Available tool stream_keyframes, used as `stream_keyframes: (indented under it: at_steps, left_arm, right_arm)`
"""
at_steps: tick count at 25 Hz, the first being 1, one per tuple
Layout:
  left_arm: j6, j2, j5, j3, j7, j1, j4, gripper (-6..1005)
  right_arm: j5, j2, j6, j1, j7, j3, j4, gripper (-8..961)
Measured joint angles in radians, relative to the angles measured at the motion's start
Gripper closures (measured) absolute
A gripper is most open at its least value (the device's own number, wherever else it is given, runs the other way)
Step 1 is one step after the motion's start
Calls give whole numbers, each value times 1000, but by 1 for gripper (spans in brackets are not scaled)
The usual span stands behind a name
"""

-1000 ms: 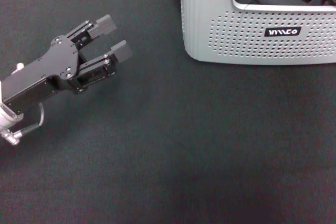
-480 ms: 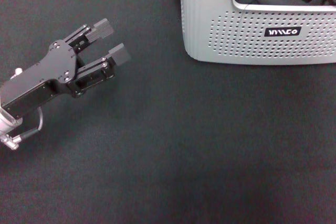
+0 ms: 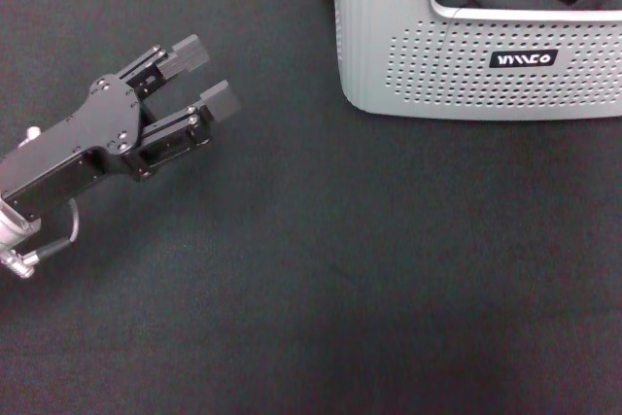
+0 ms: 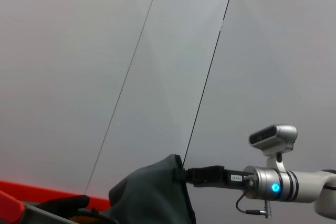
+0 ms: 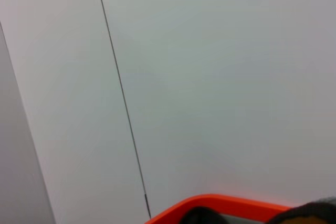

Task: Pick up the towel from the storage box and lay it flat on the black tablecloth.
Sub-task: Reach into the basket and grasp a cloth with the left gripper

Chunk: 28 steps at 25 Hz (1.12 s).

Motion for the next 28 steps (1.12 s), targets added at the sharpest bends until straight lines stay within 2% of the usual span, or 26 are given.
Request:
stream_keyframes:
  at_steps: [3, 9, 13, 18, 22, 25, 28]
  left_arm:
    - [0, 0, 0, 0, 0, 0, 0, 218]
    - [1, -1, 0, 1, 0, 2, -1, 220]
    - [10, -6, 0, 4, -5, -2, -1, 222]
    - [48, -28, 0, 7, -10, -27, -1, 223]
    - [94, -47, 0, 19, -15, -47, -1, 225]
    - [113, -55, -5, 37, -31, -59, -4, 226]
    - [123, -56, -6, 48, -49, -84, -29, 227]
  right_arm:
    - [7, 1, -13, -11, -9, 2, -11, 905]
    - [26, 9, -22, -32, -21, 2, -20, 951]
    - [199, 7, 60, -38, -63, 2, -30, 951]
    - [475, -1, 119, -41, -148, 3, -68, 951]
    - [551, -7, 154, -17, -176, 4, -68, 951]
    - [564, 1, 201, 6, -189, 3, -63, 951]
    - [565, 22, 238, 23, -207, 2, -69, 951]
